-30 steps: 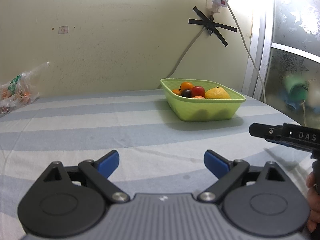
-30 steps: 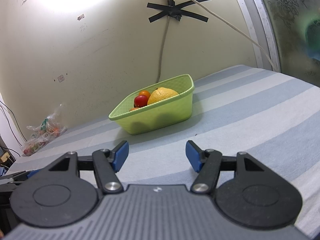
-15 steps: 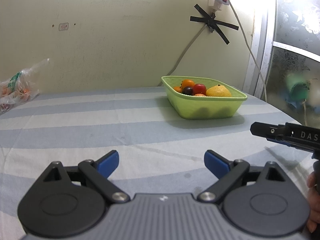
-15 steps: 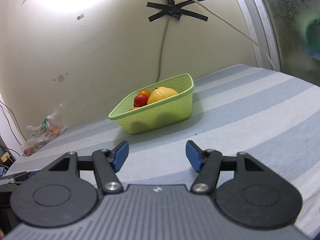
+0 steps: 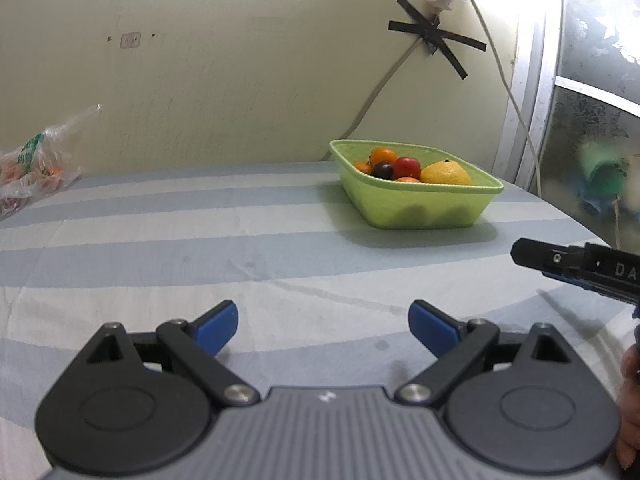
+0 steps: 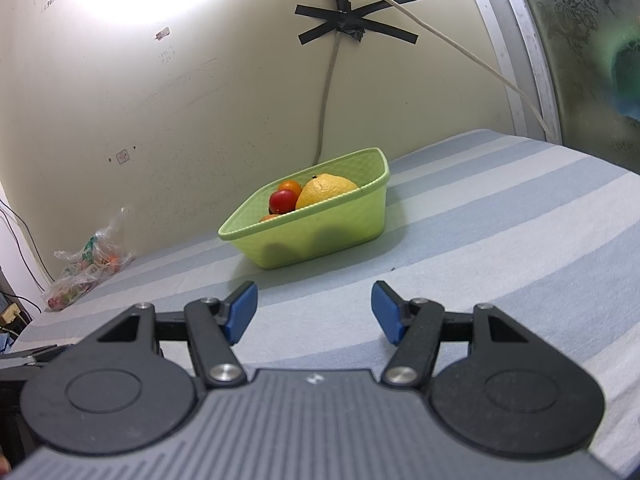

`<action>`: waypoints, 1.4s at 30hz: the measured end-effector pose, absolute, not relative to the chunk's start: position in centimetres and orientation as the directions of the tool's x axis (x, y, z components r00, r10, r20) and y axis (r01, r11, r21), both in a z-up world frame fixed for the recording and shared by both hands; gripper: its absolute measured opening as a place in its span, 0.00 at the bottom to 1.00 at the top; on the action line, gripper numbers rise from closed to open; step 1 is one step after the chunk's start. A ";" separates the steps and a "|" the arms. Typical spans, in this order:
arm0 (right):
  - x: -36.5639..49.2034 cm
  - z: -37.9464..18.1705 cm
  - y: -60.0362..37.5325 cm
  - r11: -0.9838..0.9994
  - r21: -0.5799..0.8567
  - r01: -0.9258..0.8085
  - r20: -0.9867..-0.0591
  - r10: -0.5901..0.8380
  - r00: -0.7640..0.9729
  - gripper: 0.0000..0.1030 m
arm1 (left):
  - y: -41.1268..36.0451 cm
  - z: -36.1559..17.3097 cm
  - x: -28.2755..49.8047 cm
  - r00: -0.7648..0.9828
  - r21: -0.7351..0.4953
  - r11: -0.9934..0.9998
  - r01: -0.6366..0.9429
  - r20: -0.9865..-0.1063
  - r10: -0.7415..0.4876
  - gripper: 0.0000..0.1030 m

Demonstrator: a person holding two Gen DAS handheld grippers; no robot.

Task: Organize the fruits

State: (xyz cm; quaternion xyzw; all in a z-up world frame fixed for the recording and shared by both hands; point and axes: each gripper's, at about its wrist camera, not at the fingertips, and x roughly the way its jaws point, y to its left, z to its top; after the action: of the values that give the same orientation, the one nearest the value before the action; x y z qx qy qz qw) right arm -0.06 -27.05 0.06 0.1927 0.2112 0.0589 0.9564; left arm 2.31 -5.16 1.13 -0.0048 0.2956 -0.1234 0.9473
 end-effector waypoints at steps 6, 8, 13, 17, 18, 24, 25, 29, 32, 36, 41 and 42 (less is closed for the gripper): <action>-0.1 0.1 -27.0 0.919 0.392 -0.036 -0.377 0.196 0.905 0.63 | -5.2 1.1 2.3 0.795 -0.080 0.972 0.219 -0.563 -0.225 0.93; -0.1 0.1 -27.0 0.919 0.392 -0.039 -0.375 0.198 0.906 0.63 | -5.2 1.2 2.3 0.794 -0.078 0.973 0.217 -0.565 -0.222 0.93; -0.2 0.2 -27.1 0.919 0.393 -0.045 -0.370 0.203 0.907 0.63 | -5.3 1.2 2.4 0.793 -0.072 0.975 0.212 -0.570 -0.214 0.93; -0.4 0.2 -27.2 0.918 0.394 -0.046 -0.367 0.203 0.908 0.63 | -5.4 1.2 2.3 0.795 -0.060 0.976 0.211 -0.570 -0.207 0.94; -0.4 0.2 -27.2 0.918 0.394 -0.046 -0.367 0.203 0.908 0.63 | -5.4 1.2 2.3 0.796 -0.057 0.976 0.211 -0.570 -0.205 0.94; -0.4 0.2 -27.1 0.918 0.394 -0.046 -0.367 0.203 0.908 0.63 | -5.6 1.2 2.2 0.800 -0.044 0.978 0.206 -0.568 -0.194 0.95; -0.4 0.2 -27.1 0.918 0.394 -0.045 -0.367 0.203 0.908 0.63 | -5.6 1.2 2.2 0.800 -0.041 0.978 0.206 -0.568 -0.192 0.95; -0.4 0.2 -27.1 0.918 0.394 -0.045 -0.367 0.202 0.908 0.63 | -5.7 1.3 2.2 0.802 -0.033 0.978 0.206 -0.566 -0.188 0.95; -0.4 0.2 -27.1 0.918 0.394 -0.045 -0.367 0.202 0.908 0.63 | -5.8 1.3 2.1 0.804 -0.027 0.978 0.207 -0.565 -0.185 0.95; -0.4 0.2 -27.2 0.918 0.394 -0.046 -0.367 0.203 0.908 0.63 | -5.9 1.3 2.0 0.806 -0.016 0.977 0.210 -0.564 -0.183 0.95; -0.4 0.3 -27.2 0.918 0.394 -0.045 -0.367 0.202 0.908 0.63 | -6.1 1.3 1.9 0.809 0.002 0.977 0.214 -0.561 -0.176 0.95; -0.4 0.3 -27.2 0.918 0.395 -0.045 -0.366 0.202 0.908 0.63 | -6.2 1.3 1.9 0.809 0.004 0.977 0.215 -0.560 -0.175 0.95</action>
State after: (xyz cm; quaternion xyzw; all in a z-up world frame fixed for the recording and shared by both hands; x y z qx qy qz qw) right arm -0.45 -27.17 0.25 0.1922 0.2043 0.0646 0.9577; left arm 1.93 -6.18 1.29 0.0337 0.2911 -0.1025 0.9506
